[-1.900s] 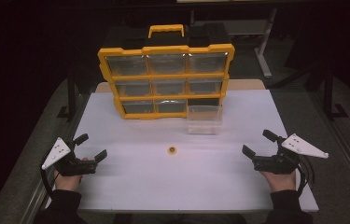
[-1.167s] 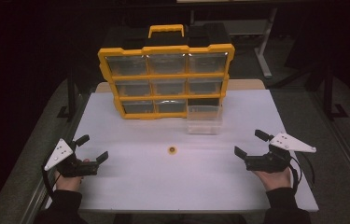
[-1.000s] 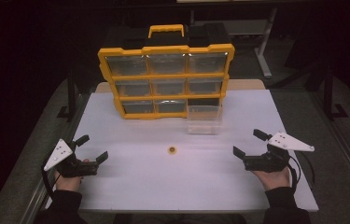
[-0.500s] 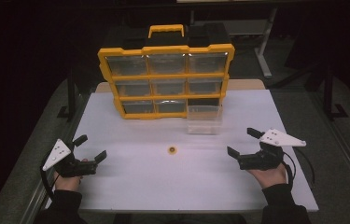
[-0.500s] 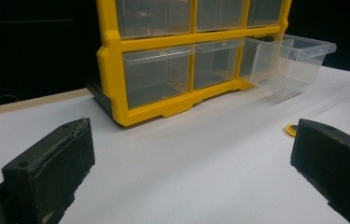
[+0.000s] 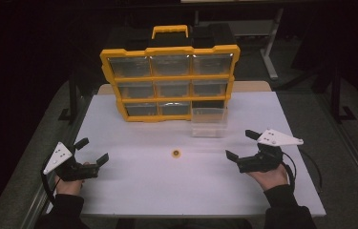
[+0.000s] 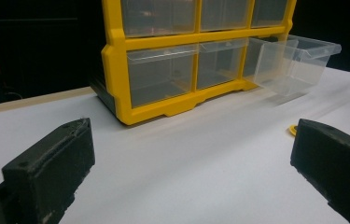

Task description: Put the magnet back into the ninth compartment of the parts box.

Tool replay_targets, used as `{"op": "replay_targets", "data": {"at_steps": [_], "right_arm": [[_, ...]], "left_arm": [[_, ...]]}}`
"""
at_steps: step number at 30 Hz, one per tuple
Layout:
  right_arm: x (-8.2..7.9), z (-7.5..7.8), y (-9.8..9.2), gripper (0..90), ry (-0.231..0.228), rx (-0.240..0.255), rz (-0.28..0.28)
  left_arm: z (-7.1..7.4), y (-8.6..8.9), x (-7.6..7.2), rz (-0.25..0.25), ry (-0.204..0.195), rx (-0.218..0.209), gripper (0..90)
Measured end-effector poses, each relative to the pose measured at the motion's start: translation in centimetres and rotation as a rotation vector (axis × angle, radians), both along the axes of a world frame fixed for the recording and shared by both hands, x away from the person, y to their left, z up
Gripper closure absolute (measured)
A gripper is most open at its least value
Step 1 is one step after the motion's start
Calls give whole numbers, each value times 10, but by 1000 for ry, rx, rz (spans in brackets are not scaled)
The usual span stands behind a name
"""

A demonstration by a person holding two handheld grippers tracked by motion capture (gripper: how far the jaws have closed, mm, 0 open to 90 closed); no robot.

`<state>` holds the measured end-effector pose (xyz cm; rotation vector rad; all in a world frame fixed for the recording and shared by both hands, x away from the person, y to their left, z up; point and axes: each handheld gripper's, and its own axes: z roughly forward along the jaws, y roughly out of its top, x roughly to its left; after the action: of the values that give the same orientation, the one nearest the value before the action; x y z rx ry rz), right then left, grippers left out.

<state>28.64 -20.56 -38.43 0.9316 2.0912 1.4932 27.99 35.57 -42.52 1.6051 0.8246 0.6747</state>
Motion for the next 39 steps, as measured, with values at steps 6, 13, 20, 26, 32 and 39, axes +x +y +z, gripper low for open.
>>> {"op": "replay_targets", "data": {"at_steps": [6, 13, 20, 26, 32, 39], "right_arm": [[3, 0, 6, 0, 12, -17, 19], [6, 0, 13, 0, 30, -32, 36], [8, -1, 18, 0, 41, -47, 49], [10, -4, 21, 0, 61, -59, 60], [11, -6, 25, 0, 73, -70, 73], [14, -8, 30, 0, 89, -86, 85]], "left_arm": [[-1, 1, 0, 3, 6, 0, 0], [0, 1, 0, 6, 6, -3, 0], [-1, 1, 0, 6, 5, -1, 0], [0, 1, 0, 2, 1, -1, 0], [-1, 1, 0, 1, 2, 1, 0], [0, 1, 0, 2, 1, -1, 0]]}}
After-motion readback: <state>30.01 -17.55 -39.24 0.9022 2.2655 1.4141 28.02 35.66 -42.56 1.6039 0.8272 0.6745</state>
